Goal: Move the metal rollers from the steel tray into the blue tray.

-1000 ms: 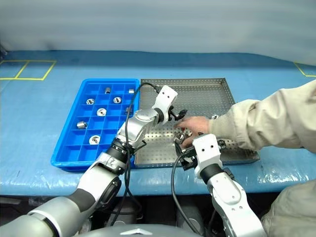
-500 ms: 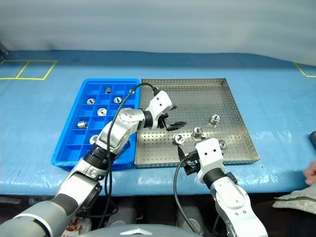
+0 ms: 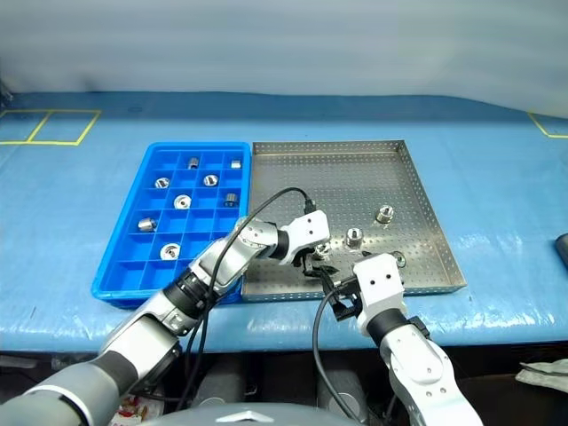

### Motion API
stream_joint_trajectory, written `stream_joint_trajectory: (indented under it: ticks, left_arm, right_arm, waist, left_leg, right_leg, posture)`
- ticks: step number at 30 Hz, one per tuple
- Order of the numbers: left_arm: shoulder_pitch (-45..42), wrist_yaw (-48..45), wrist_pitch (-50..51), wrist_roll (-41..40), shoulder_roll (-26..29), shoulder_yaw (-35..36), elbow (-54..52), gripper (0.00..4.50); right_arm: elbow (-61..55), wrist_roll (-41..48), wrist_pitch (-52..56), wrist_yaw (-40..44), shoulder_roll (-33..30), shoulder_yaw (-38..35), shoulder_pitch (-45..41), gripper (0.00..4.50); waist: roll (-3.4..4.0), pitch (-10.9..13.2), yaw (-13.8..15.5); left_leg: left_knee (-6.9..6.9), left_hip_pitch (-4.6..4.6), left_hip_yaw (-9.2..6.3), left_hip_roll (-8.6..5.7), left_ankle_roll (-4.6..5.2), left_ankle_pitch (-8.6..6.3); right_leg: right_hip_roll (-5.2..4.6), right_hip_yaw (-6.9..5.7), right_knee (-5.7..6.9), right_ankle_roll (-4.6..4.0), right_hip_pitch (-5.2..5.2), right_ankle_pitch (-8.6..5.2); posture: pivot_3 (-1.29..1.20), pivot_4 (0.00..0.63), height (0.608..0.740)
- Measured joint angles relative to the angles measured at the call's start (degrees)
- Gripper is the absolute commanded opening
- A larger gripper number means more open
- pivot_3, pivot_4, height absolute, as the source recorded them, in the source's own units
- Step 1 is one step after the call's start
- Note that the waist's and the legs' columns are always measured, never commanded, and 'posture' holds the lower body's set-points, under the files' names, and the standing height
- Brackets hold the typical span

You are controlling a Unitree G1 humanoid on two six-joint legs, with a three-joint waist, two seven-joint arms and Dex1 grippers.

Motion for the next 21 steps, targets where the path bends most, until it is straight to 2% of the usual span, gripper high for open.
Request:
stream_joint_trajectory:
  ticks: [5, 12, 13, 17, 21]
  left_arm:
    - [-0.37, 1.48, -0.69, 1.64, -1.30, 0.12, 3.07, 4.17]
    - [-0.75, 2.50, -0.55, 1.86, -2.27, 1.47, 4.17, 1.90]
    - [-0.74, 2.45, -0.44, 1.84, -2.21, 1.71, 4.17, 1.68]
    - [-0.14, 1.69, 1.06, 1.12, -1.72, 2.34, 2.69, 1.70]
    - [1.03, 1.93, 3.66, -1.22, -1.76, 6.32, -2.02, 1.70]
  right_arm:
    - [0.00, -0.04, -0.05, -0.26, 0.16, -0.06, 0.86, 4.50]
    - [0.00, -0.04, -0.05, -0.78, 0.20, -0.04, 0.51, 4.50]
    - [0.01, -0.03, -0.05, -0.79, 0.20, -0.04, 0.23, 4.50]
    - [0.02, -0.01, -0.05, -0.72, 0.16, -0.02, -0.70, 4.50]
    - [0.18, 0.04, 0.01, -0.02, -0.25, 0.16, -2.76, 4.50]
  waist:
    - [0.00, 0.00, 0.02]
    - [0.00, 0.00, -0.10]
    - [0.00, 0.00, -0.11]
    - [0.00, 0.00, -0.01]
    - [0.00, 0.00, 0.04]
  left_leg:
    - [-0.01, -0.02, -0.01, 0.03, 0.00, -0.01]
    - [-0.01, -0.02, -0.01, 0.04, 0.00, -0.01]
    - [-0.01, -0.02, -0.01, 0.03, 0.00, -0.01]
    - [-0.01, -0.03, 0.00, 0.03, 0.00, -0.01]
    - [0.00, -0.03, -0.01, 0.05, 0.01, 0.00]
  right_leg:
    - [-0.04, 0.01, -0.01, 0.00, -0.01, 0.00]
    - [-0.03, 0.00, 0.00, 0.00, -0.02, 0.00]
    - [-0.03, 0.01, 0.00, 0.00, -0.02, 0.00]
    - [-0.03, 0.01, 0.00, 0.00, -0.02, 0.00]
    - [-0.04, 0.01, 0.00, 0.01, -0.01, 0.00]
  posture:
    - [-0.14, 0.150, 0.740]
    - [-0.13, 0.150, 0.740]
    - [-0.11, 0.150, 0.740]
    - [-0.10, 0.150, 0.740]
    - [-0.06, 0.150, 0.740]
